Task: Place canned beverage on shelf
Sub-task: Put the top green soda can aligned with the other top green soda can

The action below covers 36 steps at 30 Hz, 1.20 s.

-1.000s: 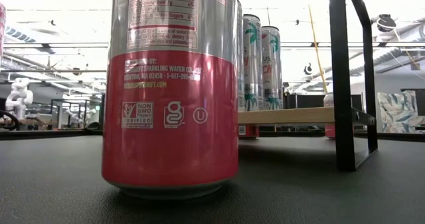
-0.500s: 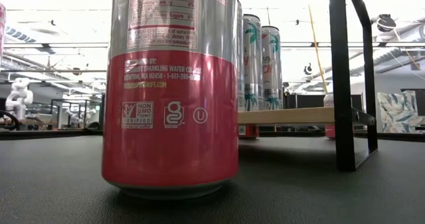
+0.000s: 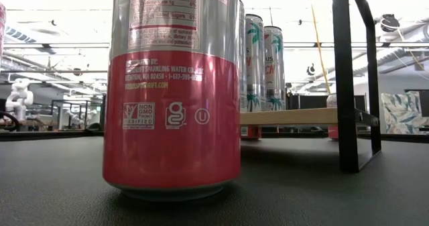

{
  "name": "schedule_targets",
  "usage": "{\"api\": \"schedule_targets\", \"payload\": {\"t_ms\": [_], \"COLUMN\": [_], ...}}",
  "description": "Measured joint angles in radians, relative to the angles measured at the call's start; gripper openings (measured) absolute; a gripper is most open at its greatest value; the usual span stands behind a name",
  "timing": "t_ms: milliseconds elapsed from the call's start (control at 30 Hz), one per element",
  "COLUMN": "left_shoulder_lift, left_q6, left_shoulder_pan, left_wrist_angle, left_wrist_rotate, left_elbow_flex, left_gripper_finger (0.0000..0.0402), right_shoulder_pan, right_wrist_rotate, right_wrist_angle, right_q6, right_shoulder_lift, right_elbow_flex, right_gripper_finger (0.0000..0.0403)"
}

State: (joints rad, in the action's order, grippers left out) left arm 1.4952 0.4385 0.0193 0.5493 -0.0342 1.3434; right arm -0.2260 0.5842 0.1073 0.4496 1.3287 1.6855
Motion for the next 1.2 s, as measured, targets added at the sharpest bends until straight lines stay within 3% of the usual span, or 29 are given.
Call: {"api": "schedule_targets", "payload": {"t_ms": [233, 600, 933, 1200], "left_shoulder_lift": [0.001, -0.001, -0.002, -0.015], "left_q6": [0.000, 0.016, 0.133, 0.101], "left_shoulder_pan": [0.001, 0.003, 0.005, 0.008], "left_wrist_angle": [-0.004, -0.038, -0.085, -0.095], "left_wrist_rotate": [0.006, 0.073, 0.182, 0.235], "left_elbow_flex": [0.000, 0.002, 0.002, 0.000], "left_gripper_finger": [0.0288, 0.0307, 0.0339, 0.0341], "right_shoulder_pan": [-0.001, -0.003, -0.006, -0.035], "right_wrist_rotate": [0.042, 0.047, -0.002, -0.003], "right_wrist_angle": [-0.050, -0.047, -0.044, -0.027], "right_q6": [0.011, 0.010, 0.004, 0.037], "right_shoulder_lift": [0.016, 0.017, 0.017, 0.017], "right_elbow_flex": [0.000, 0.000, 0.000, -0.001], "right_gripper_finger": [0.0351, 0.0258, 0.0264, 0.0264]}}
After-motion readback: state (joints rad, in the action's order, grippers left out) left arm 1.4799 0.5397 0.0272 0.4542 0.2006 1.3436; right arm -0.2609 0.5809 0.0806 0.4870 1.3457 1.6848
